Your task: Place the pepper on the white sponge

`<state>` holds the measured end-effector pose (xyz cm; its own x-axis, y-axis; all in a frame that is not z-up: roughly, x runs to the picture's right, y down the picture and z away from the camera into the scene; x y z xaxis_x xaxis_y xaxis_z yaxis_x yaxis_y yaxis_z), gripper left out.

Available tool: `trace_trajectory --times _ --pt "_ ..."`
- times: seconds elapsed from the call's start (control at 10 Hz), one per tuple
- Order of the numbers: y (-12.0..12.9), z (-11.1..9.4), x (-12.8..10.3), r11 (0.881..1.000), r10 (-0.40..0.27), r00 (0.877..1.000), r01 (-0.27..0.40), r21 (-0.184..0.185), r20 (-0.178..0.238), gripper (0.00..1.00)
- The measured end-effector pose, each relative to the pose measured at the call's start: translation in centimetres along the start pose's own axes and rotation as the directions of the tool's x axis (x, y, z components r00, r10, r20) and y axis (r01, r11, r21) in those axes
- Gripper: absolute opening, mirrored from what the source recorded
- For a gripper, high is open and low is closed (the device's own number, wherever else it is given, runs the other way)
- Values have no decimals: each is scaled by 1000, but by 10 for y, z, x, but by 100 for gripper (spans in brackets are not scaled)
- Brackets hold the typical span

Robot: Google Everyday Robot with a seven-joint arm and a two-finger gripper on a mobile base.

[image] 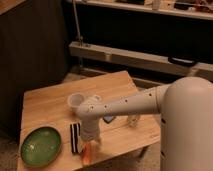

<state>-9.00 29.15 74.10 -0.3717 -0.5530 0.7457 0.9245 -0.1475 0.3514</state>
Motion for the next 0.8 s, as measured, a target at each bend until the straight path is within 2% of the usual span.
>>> trace_trajectory --times 0.3,0.5,0.8 --pt "7 -7 -5 998 49 998 -51 -48 -44 66" --pt "8 -7 -8 996 66 996 -69 -56 -55 66" --pt "3 1 -10 996 71 996 -73 -52 -48 66"
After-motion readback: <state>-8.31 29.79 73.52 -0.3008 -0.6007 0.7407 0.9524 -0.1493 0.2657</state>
